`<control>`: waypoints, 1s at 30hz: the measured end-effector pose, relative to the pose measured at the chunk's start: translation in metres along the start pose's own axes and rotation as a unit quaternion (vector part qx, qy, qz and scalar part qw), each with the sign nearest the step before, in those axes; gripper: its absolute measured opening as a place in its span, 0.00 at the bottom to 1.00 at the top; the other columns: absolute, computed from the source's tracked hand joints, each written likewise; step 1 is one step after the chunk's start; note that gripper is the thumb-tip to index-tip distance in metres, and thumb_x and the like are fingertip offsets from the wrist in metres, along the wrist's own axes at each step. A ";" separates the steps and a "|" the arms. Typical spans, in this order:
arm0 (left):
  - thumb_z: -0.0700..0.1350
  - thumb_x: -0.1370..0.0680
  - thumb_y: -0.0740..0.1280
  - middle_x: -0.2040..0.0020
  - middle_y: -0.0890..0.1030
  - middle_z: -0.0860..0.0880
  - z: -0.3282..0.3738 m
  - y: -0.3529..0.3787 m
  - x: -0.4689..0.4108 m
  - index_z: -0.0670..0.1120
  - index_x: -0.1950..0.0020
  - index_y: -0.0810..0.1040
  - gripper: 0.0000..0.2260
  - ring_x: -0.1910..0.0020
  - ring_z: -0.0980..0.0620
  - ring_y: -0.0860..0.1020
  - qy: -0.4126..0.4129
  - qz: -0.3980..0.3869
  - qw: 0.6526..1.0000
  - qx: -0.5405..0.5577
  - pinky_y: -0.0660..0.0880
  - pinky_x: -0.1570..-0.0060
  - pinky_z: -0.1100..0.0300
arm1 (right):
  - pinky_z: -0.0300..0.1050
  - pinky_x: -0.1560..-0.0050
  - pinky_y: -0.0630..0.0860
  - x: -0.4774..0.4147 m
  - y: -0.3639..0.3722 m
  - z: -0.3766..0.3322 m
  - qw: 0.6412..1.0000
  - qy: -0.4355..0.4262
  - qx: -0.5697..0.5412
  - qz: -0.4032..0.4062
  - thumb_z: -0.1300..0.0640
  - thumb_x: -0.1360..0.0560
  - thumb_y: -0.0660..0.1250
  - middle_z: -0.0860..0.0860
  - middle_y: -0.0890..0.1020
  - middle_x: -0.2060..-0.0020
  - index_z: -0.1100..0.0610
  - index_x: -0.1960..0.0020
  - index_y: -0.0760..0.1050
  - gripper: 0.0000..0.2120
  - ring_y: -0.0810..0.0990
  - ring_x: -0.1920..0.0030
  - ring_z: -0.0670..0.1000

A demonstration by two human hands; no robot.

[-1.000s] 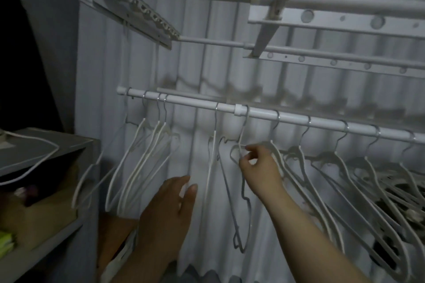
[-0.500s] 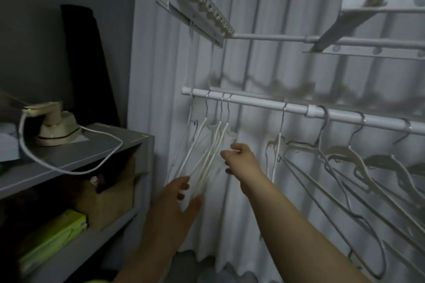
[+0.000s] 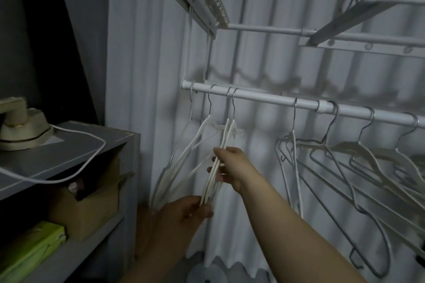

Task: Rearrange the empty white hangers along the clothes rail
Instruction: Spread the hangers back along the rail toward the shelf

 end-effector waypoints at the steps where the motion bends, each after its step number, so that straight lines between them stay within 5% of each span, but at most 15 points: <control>1: 0.43 0.24 0.64 0.73 0.78 0.70 0.000 0.000 0.000 0.55 0.68 0.76 0.13 0.68 0.73 0.75 -0.004 -0.004 1.000 0.012 0.68 0.67 0.78 | 0.36 0.78 0.73 -0.001 -0.001 0.002 1.000 -0.001 -0.018 -0.002 0.58 0.22 0.60 0.52 0.73 0.64 0.58 0.37 0.63 0.16 0.75 0.73 0.48; 4: 0.41 0.24 0.63 0.74 0.79 0.67 0.001 0.001 0.000 0.53 0.69 0.77 0.14 0.69 0.72 0.75 -0.014 -0.003 0.999 0.043 0.68 0.67 0.79 | 0.31 0.82 0.70 0.001 -0.009 0.003 0.998 -0.008 -0.056 0.014 0.60 0.22 0.60 0.53 0.72 0.67 0.58 0.50 0.68 0.02 0.69 0.83 0.44; 7: 0.41 0.23 0.63 0.74 0.79 0.68 0.005 0.004 0.002 0.50 0.68 0.77 0.13 0.68 0.71 0.75 -0.012 -0.009 0.998 0.063 0.68 0.67 0.79 | 0.32 0.83 0.67 0.007 -0.018 0.001 0.998 -0.020 -0.043 0.028 0.63 0.22 0.57 0.53 0.72 0.67 0.58 0.61 0.69 0.09 0.66 0.86 0.43; 12: 0.41 0.25 0.65 0.73 0.81 0.64 0.014 0.011 0.006 0.51 0.68 0.77 0.13 0.69 0.69 0.77 -0.008 -0.019 0.995 0.099 0.69 0.66 0.77 | 0.31 0.82 0.63 0.016 -0.024 -0.001 0.999 -0.030 0.003 0.037 0.57 0.22 0.60 0.52 0.71 0.67 0.60 0.53 0.69 0.06 0.65 0.83 0.44; 17: 0.42 0.26 0.66 0.73 0.81 0.63 0.015 0.006 0.007 0.52 0.67 0.77 0.10 0.68 0.70 0.78 -0.003 0.005 0.993 0.122 0.70 0.66 0.78 | 0.32 0.82 0.60 0.023 -0.041 -0.011 0.992 -0.069 0.037 0.099 0.63 0.22 0.55 0.53 0.65 0.74 0.58 0.68 0.64 0.16 0.63 0.77 0.49; 22: 0.39 0.26 0.67 0.74 0.81 0.60 0.021 0.005 0.009 0.52 0.68 0.77 0.12 0.70 0.67 0.78 0.004 0.009 0.990 0.138 0.71 0.67 0.76 | 0.40 0.74 0.61 0.031 -0.056 -0.013 0.986 -0.087 0.059 0.132 0.65 0.23 0.53 0.52 0.66 0.72 0.55 0.68 0.63 0.16 0.64 0.74 0.49; 30: 0.37 0.26 0.67 0.76 0.81 0.58 0.027 0.010 0.006 0.53 0.69 0.78 0.15 0.72 0.68 0.77 0.021 -0.001 0.991 0.133 0.70 0.67 0.79 | 0.37 0.75 0.60 0.035 -0.079 -0.014 0.982 -0.096 0.052 0.154 0.66 0.23 0.54 0.53 0.66 0.74 0.58 0.69 0.65 0.16 0.63 0.76 0.50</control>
Point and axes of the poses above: each hand's wrist, its own x-axis away from the middle knuckle, its own y-axis out of the palm, z = x × y, the point moved 8 cm from there along -x, towards the middle knuckle
